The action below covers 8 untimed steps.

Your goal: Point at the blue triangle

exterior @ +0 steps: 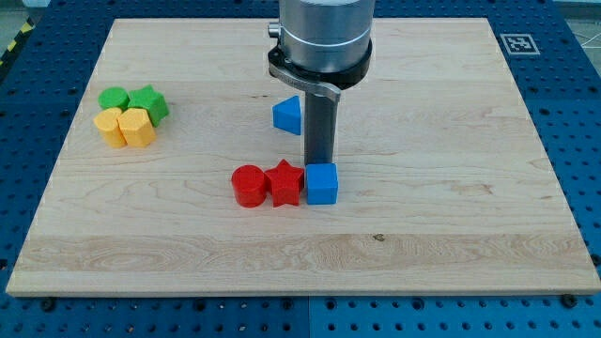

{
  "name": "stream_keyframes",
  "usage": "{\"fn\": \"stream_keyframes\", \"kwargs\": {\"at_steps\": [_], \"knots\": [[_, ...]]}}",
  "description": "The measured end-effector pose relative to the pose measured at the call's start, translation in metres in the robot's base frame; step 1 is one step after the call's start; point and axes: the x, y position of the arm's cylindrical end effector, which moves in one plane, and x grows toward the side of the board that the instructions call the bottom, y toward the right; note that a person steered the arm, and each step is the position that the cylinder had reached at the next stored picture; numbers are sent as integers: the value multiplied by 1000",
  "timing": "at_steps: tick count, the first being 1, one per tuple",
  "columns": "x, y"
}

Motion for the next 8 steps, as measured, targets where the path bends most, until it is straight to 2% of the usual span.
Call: {"fn": "stream_keyframes", "kwargs": {"at_steps": [1,2,4,5,6,8], "knots": [[-6,-3],[-36,-15],[-43,-72],[-72,-91],[-102,-99],[-113,-79]]}}
